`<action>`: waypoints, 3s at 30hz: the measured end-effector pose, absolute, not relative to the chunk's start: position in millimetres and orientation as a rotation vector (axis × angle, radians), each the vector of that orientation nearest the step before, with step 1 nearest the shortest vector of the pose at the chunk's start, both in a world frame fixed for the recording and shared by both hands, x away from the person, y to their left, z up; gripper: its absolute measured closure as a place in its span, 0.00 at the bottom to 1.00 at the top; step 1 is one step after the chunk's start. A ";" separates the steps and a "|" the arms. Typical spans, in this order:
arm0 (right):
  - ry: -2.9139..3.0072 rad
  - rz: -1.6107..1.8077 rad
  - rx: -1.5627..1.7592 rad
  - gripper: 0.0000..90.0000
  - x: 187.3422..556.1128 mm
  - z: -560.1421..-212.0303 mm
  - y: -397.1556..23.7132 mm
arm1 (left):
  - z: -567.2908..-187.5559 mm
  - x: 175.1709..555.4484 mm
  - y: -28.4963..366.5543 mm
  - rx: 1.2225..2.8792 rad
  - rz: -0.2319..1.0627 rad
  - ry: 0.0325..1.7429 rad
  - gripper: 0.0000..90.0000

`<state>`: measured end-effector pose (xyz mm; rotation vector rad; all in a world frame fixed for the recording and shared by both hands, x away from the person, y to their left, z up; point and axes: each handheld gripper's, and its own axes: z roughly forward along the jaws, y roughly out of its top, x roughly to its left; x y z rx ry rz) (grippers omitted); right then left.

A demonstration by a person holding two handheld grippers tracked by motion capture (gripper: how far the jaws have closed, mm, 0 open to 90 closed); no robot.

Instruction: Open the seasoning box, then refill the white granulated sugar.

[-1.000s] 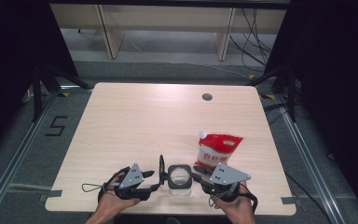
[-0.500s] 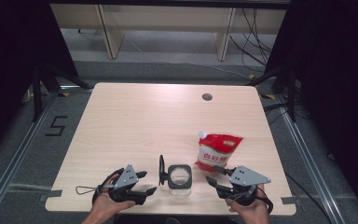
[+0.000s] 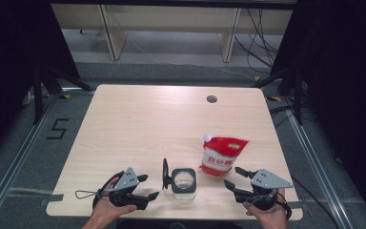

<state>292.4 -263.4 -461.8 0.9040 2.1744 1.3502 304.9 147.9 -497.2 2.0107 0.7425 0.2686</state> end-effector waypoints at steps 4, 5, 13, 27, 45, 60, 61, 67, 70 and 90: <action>2.158 1.364 0.979 0.34 296.4 -467.3 -270.8 | -497.2 304.9 146.7 2.015 0.258 0.758 0.29; 2.144 1.351 0.955 0.32 298.8 -468.8 -273.4 | -497.6 305.8 147.2 2.025 0.269 0.752 0.29; 2.125 1.393 0.978 0.26 303.7 -475.2 -281.4 | -497.2 306.3 146.7 2.010 0.250 0.747 0.28; 2.088 1.398 0.959 0.21 310.5 -480.7 -289.3 | -496.8 306.7 146.6 1.998 0.239 0.750 0.28; 2.165 1.430 0.885 0.18 339.2 -487.6 -286.1 | -497.9 305.2 146.3 2.014 0.247 0.728 0.28; 2.196 1.531 0.823 0.21 366.4 -492.0 -274.9 | -499.0 304.5 145.3 2.026 0.250 0.710 0.29; 2.196 1.531 0.823 0.21 366.4 -492.0 -274.9 | -499.4 304.0 144.1 2.010 0.239 0.713 0.29; 2.169 1.594 0.762 0.34 366.5 -492.3 -271.4 | -498.6 304.1 144.5 2.018 0.239 0.700 0.29; 2.188 1.543 0.765 0.37 364.6 -489.9 -271.5 | -499.2 304.0 143.9 2.002 0.241 0.704 0.29; 2.052 1.338 1.083 0.44 323.2 -477.3 -235.1 | -498.5 304.1 145.6 2.013 0.247 0.708 0.28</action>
